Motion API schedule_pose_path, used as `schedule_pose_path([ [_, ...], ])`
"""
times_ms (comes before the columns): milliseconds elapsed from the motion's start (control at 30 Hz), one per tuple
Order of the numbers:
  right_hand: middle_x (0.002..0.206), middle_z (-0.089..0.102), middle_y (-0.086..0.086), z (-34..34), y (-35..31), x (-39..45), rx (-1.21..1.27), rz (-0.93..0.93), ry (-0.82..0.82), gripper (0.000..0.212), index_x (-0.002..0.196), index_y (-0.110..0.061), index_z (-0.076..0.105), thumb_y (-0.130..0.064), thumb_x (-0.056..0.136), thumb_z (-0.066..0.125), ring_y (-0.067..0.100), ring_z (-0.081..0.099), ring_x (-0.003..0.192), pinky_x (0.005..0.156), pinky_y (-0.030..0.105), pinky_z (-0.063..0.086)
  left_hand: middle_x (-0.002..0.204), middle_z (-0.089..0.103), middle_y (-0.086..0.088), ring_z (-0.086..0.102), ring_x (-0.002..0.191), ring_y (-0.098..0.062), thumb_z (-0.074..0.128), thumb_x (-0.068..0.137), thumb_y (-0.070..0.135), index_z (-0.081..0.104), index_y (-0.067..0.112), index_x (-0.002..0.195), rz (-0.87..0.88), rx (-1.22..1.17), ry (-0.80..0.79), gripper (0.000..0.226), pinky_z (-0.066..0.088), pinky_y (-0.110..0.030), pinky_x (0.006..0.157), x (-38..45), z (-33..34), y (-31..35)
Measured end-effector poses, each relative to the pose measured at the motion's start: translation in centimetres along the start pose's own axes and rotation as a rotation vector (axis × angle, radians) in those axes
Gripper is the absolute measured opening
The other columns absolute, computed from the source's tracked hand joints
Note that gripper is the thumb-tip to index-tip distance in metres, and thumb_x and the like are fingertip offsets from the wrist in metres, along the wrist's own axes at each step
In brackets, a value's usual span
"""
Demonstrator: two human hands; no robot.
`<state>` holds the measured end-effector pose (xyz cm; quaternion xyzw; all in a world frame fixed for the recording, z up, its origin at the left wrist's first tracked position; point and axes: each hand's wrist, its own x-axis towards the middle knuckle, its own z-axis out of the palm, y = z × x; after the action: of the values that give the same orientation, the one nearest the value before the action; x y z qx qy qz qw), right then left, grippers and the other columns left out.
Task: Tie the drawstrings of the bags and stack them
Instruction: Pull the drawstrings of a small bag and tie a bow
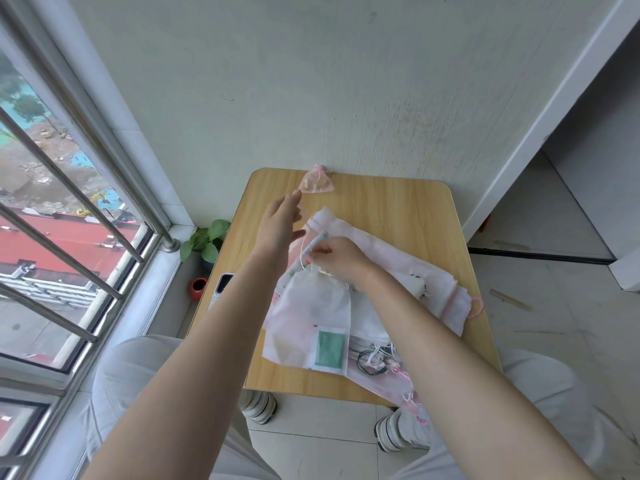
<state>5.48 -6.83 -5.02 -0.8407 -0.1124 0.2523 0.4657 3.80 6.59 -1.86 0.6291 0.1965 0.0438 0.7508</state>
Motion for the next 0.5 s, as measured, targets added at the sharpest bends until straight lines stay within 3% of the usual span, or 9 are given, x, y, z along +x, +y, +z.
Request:
schedule_pose_path([
  [67,0.059,0.050,-0.004,-0.4,0.0,-0.1,0.222,0.023,0.048,0.019,0.074,-0.013,0.062,-0.022,0.091,0.059,0.009,0.044,0.053,0.049,0.019,0.034,0.104,0.056,-0.002,0.056,0.094,-0.016,0.053,0.095,0.026,0.057,0.010,0.119,-0.054,0.171,0.096,0.029,0.050,-0.032,0.078,-0.2,-0.4,-0.8],
  [133,0.060,0.050,-0.003,-0.9,0.1,0.0,0.378,0.052,0.096,0.017,0.081,-0.013,0.063,-0.026,0.093,0.060,0.008,0.041,0.050,0.043,0.019,0.029,0.089,0.057,-0.007,0.055,0.082,-0.021,0.049,0.093,0.010,0.060,0.007,0.093,-0.174,0.287,0.049,0.012,0.048,-0.034,0.076,-1.0,-0.4,-1.6],
  [167,0.062,0.050,-0.003,-1.1,0.3,0.0,0.426,0.064,0.104,0.017,0.084,-0.014,0.065,-0.027,0.093,0.061,0.008,0.040,0.049,0.042,0.020,0.026,0.083,0.058,-0.007,0.056,0.078,-0.022,0.048,0.092,0.006,0.058,0.008,0.084,-0.235,0.340,0.007,0.014,0.048,-0.033,0.074,-1.4,-0.3,-1.9],
  [367,0.062,0.050,-0.002,-1.6,0.5,0.4,0.636,0.096,0.116,0.011,0.089,-0.012,0.063,-0.021,0.094,0.060,0.008,0.032,0.044,0.041,0.021,0.017,0.082,0.061,-0.008,0.056,0.069,-0.020,0.050,0.088,0.010,0.058,0.008,0.078,-0.343,0.448,-0.081,0.012,0.050,-0.029,0.072,-1.8,0.0,-2.8],
  [500,0.071,0.055,0.000,-1.8,0.4,0.6,0.607,0.117,0.187,0.015,0.104,-0.015,0.064,-0.023,0.091,0.064,0.008,0.038,0.047,0.039,0.020,0.024,0.084,0.064,-0.005,0.055,0.073,-0.019,0.056,0.085,0.021,0.062,0.009,0.084,-0.348,0.652,-0.163,0.014,0.046,-0.029,0.073,-1.8,-0.1,-3.0],
])
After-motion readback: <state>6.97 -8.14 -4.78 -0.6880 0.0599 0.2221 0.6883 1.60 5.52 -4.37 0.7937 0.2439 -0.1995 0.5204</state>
